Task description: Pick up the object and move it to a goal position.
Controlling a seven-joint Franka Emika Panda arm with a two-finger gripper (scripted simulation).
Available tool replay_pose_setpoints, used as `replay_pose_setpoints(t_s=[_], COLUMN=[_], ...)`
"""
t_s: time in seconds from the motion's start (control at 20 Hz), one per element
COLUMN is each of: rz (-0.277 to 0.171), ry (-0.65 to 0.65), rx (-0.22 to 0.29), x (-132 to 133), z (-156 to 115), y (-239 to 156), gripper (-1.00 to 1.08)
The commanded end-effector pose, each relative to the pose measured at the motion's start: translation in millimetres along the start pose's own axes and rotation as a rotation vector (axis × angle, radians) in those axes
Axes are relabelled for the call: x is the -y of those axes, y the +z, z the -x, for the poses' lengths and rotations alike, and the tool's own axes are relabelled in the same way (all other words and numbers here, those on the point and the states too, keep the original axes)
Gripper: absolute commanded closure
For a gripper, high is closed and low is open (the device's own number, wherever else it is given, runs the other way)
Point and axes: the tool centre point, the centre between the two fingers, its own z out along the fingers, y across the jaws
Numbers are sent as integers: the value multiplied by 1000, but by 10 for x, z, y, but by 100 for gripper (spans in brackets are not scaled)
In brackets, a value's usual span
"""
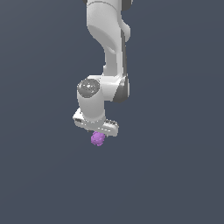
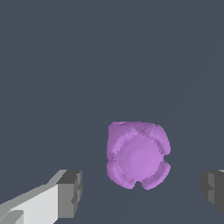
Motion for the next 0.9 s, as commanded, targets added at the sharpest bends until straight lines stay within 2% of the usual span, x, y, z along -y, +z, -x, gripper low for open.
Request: replay_pose_setpoints(t_s=[0.0, 0.4, 0.85], rz=[2, 3, 3], ry=[20, 24, 28], rx=[2, 3, 3], x=[-41, -55, -63], z=[-20, -18, -12], y=[63, 142, 555], gripper=[-92, -92, -92])
